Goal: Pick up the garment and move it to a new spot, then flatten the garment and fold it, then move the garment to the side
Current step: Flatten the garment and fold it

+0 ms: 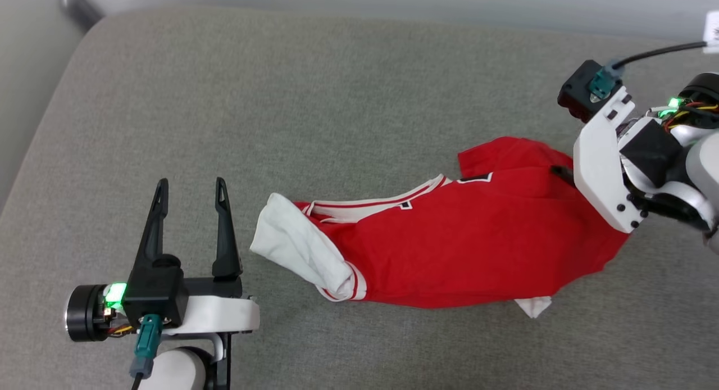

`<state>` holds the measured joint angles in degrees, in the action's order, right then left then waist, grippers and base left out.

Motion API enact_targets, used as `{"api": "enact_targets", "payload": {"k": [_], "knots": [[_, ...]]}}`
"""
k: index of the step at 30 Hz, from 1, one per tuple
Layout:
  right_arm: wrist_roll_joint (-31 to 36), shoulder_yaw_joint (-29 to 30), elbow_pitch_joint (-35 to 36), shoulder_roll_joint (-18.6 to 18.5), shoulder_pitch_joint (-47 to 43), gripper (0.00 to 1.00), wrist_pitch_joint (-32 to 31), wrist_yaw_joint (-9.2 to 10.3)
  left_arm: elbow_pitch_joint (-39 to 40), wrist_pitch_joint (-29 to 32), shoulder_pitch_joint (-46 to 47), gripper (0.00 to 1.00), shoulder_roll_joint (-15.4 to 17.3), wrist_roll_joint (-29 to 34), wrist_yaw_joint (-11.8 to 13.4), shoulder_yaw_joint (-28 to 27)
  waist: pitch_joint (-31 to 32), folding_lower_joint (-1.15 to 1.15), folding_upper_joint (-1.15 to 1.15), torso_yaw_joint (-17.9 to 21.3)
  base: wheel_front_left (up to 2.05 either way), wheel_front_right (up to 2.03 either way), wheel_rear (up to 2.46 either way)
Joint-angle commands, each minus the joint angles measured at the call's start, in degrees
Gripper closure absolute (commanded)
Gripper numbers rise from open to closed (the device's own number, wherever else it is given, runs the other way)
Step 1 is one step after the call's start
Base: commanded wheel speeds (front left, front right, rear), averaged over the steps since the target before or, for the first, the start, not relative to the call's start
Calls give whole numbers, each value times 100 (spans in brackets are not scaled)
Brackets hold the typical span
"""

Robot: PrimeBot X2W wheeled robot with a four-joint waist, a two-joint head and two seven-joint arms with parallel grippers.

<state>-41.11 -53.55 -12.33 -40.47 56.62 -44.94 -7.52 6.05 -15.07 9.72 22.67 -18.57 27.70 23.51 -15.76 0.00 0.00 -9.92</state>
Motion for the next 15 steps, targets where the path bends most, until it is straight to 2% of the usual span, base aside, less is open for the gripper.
{"api": "enact_targets", "payload": {"k": [1, 7, 15], "knots": [[-111, -193, -144, -32, 186, 0, -192, 6, -6, -14, 32, 0, -124, 129, -92, -119, -246, 0, 0, -143, 0, 0, 0], [-579, -927, -636, 36, 429, 0, -652, 5, -104, -14, 145, 0, -636, 503, -524, -501, -628, 0, 0, -297, 0, 0, 0], [-996, -1798, -968, 116, 93, 0, -543, 2, -266, -14, 138, 0, -1065, 863, -981, -930, -712, 0, 0, -288, 0, 0, 0]]}}
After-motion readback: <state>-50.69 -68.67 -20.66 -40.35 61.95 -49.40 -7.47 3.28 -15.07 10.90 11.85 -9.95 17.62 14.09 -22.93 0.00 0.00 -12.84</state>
